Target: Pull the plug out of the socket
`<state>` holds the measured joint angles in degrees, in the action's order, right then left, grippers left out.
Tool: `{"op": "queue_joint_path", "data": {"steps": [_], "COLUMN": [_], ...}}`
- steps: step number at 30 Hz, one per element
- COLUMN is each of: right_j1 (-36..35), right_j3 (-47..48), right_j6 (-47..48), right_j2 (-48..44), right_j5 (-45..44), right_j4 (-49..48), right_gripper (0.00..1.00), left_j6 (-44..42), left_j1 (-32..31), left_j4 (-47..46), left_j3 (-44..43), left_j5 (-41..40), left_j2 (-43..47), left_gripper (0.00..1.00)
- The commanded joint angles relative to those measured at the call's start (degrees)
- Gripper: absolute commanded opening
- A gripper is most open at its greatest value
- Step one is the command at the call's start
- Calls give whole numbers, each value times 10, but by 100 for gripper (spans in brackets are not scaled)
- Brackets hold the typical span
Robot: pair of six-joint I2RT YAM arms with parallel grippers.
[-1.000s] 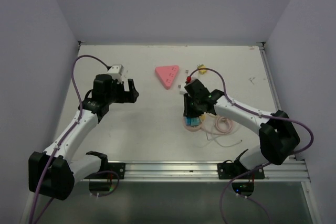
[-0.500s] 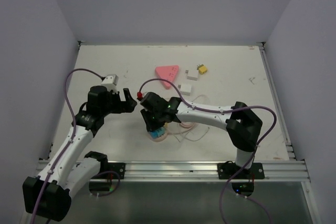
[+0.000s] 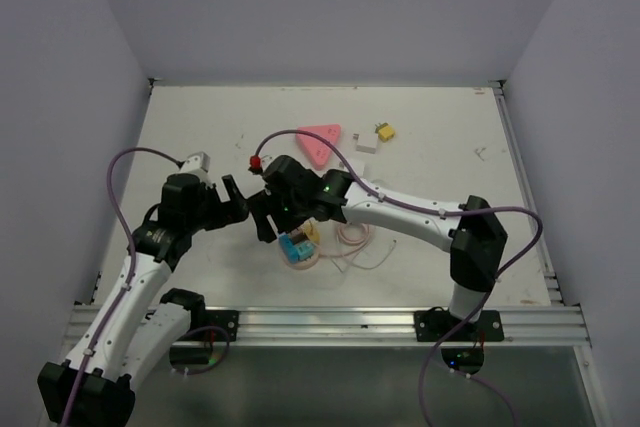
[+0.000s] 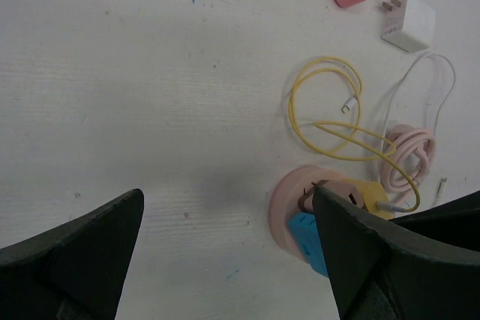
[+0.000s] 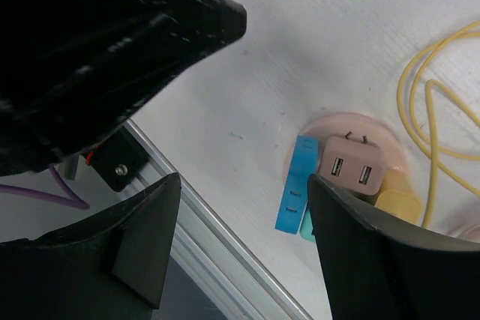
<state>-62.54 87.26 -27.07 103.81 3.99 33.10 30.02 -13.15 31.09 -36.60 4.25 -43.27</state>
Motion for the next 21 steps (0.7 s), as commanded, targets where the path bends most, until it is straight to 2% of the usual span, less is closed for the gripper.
{"op": "queue_joint_path", "data": {"steps": [1,6,11,14,16,21], "right_j1": [3,16,51,61,65,67], "right_j3": [42,5,-97,-150,-182,-222], "right_j6": [25,9,-20,-30,-34,-45], "right_j2": [-54,-102,-156,-183,-197,-221], "right_j5": [-37,-187,-195,-187,-185,-183], "right_j4": [36,82,63,37,12,-15], "right_gripper": [72,71,66,65,64,64], "left_j6": [47,100,147,186,231,293], "left_j1": [2,-15,-50,-96,-184,-317], "left_j4": [53,64,55,30,15,23], "left_j3": [-40,-38,-14,-4,-10,-43], "left_j5": [-13,30,30,12,-40,-151], "left_j2": [8,21,26,11,-33,-114], "left_gripper": [97,95,92,90,90,88]}}
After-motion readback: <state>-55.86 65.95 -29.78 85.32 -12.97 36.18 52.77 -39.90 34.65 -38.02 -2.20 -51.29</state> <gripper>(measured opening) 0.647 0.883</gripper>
